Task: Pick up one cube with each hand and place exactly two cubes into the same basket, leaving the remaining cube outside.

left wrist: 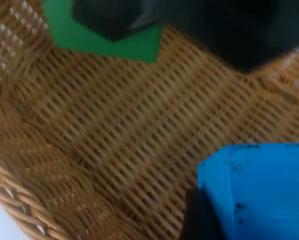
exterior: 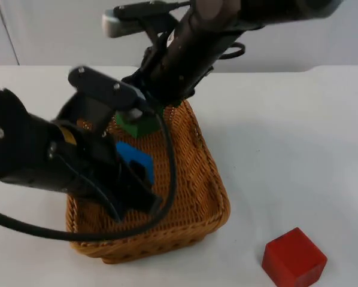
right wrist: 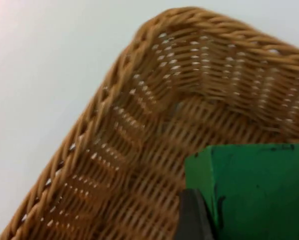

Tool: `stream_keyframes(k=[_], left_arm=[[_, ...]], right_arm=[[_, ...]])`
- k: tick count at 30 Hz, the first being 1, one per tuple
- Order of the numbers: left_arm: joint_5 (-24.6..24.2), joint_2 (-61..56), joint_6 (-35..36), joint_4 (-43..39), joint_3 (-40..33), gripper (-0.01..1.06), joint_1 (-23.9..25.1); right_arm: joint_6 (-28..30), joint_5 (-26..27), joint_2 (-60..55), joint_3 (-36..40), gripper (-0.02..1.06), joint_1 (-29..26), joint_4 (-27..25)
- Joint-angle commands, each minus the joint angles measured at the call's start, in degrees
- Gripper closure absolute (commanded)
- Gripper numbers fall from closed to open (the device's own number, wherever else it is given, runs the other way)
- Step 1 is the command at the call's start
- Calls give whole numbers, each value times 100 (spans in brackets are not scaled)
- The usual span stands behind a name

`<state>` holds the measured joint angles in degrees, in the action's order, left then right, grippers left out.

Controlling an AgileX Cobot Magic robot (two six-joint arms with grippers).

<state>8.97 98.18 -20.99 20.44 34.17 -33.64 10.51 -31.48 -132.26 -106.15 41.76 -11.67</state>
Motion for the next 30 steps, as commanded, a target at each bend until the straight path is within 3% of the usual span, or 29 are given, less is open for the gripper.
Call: stream_keyframes(k=[1, 10, 30], left_arm=[[130, 98, 32, -26, -20, 105, -34], [505, 521, 32, -147, -20, 105, -34], [531, 965, 32, -444, -20, 105, -34]], right_arm=[[61, 173, -12, -72, 105, 15, -43], [61, 303, -277, -72, 105, 15, -40], [61, 281, -341, -61, 105, 15, -26]])
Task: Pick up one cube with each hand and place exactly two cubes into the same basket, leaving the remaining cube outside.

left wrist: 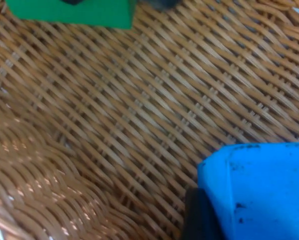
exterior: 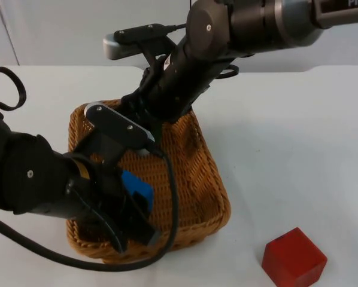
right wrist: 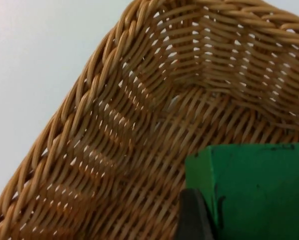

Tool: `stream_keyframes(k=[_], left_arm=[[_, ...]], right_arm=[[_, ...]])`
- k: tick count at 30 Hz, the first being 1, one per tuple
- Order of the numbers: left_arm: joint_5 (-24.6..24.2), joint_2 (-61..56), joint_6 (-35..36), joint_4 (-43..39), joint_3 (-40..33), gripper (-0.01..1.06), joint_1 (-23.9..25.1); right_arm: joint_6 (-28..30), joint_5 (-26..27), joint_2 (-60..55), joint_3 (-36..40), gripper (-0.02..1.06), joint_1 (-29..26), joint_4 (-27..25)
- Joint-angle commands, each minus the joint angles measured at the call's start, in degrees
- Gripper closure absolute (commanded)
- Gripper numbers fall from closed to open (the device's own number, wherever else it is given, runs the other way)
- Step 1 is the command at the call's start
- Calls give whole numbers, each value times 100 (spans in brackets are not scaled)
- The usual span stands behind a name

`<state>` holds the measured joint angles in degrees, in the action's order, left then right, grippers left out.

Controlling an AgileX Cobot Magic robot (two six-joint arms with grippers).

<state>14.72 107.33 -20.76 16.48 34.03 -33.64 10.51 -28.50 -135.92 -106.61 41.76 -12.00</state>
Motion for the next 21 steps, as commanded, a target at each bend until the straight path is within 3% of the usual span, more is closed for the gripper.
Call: stream_keyframes(k=[1, 4, 8, 11, 12, 15, 21], left_arm=[[-44, 50, 9, -48, -7, 105, -34], [-44, 50, 9, -48, -7, 105, -34], [-44, 50, 9, -48, -7, 105, -34], [-44, 50, 9, -48, -7, 105, -34], [-44, 50, 9, -48, -7, 105, -34], [-44, 50, 9, -64, -7, 105, -34], [-44, 50, 9, -100, -7, 105, -34]], right_arm=[[61, -30, 25, -15, 105, 15, 6], [61, -85, 25, -15, 104, 15, 6], [61, -194, 25, -15, 95, 15, 103], [61, -223, 25, -15, 73, 15, 131], [61, -223, 25, -15, 73, 15, 131], [61, -185, 25, -15, 57, 15, 131], [61, -164, 25, -15, 46, 15, 131]])
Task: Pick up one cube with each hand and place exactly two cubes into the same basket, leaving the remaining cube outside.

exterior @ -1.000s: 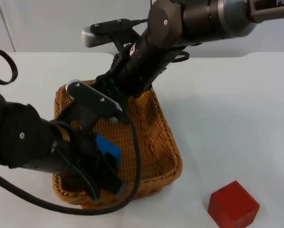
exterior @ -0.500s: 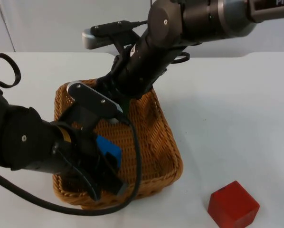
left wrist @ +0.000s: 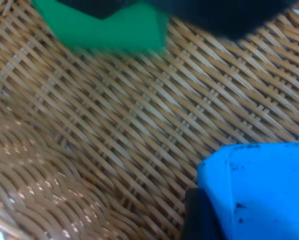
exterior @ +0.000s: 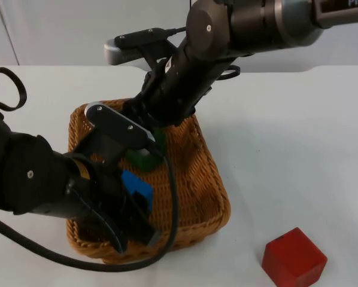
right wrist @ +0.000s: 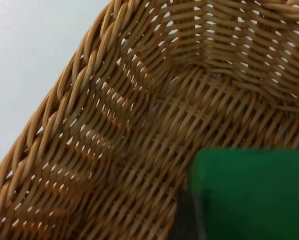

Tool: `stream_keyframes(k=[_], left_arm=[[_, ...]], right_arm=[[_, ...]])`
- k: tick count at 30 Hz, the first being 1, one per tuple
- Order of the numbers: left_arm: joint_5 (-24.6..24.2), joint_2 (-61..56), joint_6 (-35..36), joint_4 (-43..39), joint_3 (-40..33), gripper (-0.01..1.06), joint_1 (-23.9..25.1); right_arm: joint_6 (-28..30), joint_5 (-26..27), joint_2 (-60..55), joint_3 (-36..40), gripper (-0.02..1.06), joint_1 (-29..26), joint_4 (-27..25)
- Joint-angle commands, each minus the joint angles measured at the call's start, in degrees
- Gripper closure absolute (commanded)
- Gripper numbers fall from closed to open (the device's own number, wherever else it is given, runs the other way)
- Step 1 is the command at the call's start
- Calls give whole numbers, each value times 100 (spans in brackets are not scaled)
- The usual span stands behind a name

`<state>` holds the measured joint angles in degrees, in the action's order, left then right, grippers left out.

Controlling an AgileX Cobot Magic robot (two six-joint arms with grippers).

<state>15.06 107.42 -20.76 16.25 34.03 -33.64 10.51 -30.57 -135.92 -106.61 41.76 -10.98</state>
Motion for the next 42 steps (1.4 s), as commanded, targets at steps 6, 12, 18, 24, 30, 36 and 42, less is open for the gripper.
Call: stream_keyframes(k=[6, 12, 18, 24, 30, 36, 42], left_arm=[[-68, 41, 9, -78, -7, 67, -34], [-19, 41, 9, -51, -7, 19, -34], [24, -285, 9, -38, -7, 5, -34], [22, -1170, 9, -48, -7, 5, -24], [-33, -2510, 9, -48, -7, 5, -24], [-325, -3878, 9, -48, -7, 5, -24], [-780, -4909, 9, -48, -7, 5, -24]], right_arm=[[61, 57, 25, -27, 40, 15, 29], [61, 159, 333, -27, 39, 15, 29], [61, 392, 977, -27, 39, 4, 80], [61, 495, 1811, -27, 39, 4, 365], [61, 184, 2711, -27, 39, 4, 365], [61, -395, 3316, -27, 39, 4, 506], [61, -787, 3676, -14, 39, 4, 506]])
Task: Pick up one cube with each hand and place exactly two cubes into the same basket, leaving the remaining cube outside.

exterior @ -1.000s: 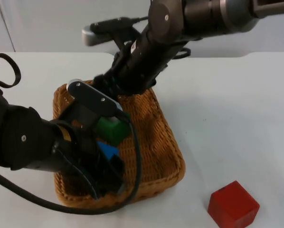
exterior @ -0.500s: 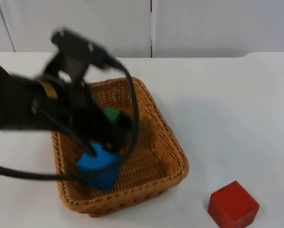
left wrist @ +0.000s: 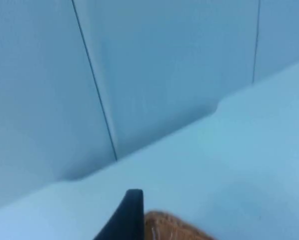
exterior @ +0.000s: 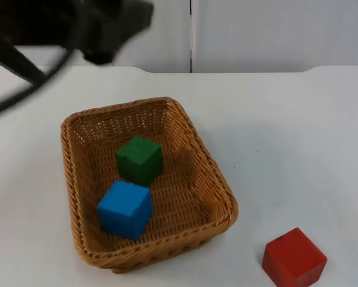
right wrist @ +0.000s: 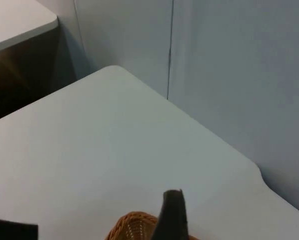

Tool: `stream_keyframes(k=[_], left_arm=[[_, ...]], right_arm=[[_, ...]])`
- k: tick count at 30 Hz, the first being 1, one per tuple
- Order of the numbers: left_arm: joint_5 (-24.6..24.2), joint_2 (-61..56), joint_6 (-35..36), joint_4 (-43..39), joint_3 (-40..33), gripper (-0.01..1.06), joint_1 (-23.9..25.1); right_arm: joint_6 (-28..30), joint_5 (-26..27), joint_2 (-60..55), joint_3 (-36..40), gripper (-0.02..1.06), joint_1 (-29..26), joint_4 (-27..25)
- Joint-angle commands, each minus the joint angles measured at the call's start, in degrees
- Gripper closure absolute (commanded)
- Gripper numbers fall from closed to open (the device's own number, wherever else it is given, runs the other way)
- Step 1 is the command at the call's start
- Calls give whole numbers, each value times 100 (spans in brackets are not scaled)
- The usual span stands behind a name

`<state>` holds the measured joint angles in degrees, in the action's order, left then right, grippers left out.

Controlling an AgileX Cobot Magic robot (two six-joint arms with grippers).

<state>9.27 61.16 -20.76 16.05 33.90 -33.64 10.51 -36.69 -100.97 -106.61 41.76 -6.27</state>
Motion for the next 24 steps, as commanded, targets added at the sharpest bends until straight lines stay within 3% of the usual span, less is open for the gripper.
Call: stream_keyframes(k=[1, 8, 12, 16, 24], left_arm=[[-201, -283, 9, -28, 6, 5, -24], [-1113, -957, 9, -4, 6, 5, -24], [-1573, -1163, 23, -4, 6, 5, -24], [-2162, -1404, 23, 59, 6, 5, -24], [-2904, -1711, 362, 108, 26, 5, -24]], right_arm=[[61, -175, 182, -14, 39, 4, 35], [61, -317, 628, 453, 39, 4, 7], [61, -65, 989, 1027, 39, 4, -3], [40, 472, 1571, 2097, 39, 4, -34], [40, 914, 2313, 3329, 39, 4, -43]])
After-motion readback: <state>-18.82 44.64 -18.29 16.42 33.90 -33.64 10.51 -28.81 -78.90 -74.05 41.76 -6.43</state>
